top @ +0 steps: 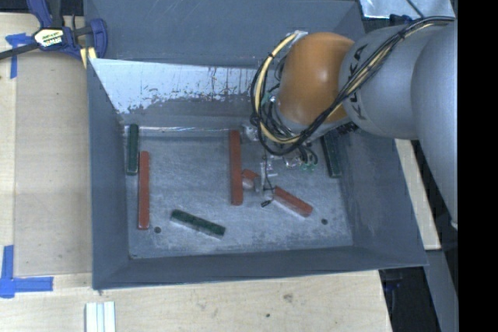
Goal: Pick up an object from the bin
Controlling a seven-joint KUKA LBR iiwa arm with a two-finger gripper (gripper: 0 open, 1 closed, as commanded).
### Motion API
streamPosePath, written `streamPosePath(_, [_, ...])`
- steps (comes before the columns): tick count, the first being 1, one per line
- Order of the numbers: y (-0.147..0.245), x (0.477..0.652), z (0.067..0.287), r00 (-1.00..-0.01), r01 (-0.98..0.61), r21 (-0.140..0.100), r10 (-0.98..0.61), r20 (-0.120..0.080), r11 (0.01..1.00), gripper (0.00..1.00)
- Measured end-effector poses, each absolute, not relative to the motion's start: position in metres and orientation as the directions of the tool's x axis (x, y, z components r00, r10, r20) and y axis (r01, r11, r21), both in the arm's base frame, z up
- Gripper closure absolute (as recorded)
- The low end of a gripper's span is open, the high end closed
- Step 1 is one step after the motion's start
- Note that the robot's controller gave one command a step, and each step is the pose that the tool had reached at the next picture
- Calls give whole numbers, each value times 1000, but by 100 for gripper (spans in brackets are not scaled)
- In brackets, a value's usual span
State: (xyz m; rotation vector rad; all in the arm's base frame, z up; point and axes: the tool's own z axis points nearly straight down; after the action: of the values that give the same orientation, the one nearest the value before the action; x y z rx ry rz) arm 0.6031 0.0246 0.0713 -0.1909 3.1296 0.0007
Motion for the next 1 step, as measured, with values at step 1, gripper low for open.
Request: streamPosePath(1, [22,546,77,-997,-72,0,-72,-4,997,0])
